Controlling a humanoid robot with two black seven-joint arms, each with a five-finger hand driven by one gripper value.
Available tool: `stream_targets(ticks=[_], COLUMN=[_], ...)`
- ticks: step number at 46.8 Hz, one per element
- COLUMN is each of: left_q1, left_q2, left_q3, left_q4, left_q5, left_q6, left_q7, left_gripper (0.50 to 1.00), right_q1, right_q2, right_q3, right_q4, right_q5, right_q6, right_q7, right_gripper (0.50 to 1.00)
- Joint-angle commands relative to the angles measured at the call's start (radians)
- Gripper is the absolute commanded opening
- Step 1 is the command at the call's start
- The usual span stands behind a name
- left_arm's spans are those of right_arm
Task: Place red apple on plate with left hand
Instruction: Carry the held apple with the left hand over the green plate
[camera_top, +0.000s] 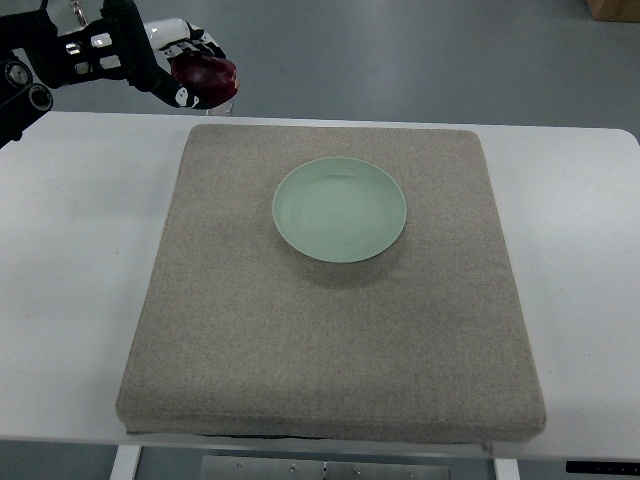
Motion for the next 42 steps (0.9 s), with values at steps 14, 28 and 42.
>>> stream_targets(ticks=[14, 28, 42], left_q1=[-0.128, -0.117, -0.027], left_q2=[0.091, -0.010, -0.165], left_q3=[-0.007, 0.007, 0.051], left_q4=[-0.159, -0.204, -0.141], left_q5=[-0.078, -0.067, -0.045], left_q6=[-0.236, -0.226, -0.092], left_q7=[0.000, 0.005, 0.014], left_gripper=[0.500, 0.500, 0.500], right_q1=[0.000, 0.000, 0.000], right_q2=[0.000, 0.000, 0.000], right_q3=[0.000, 0.000, 0.000], right_q4=[0.000, 0.000, 0.000], right_q5=[0.000, 0.000, 0.000], right_q6=[0.000, 0.000, 0.000], right_q7=[0.000, 0.000, 0.000], right_gripper=[0.930, 0.932, 0.932])
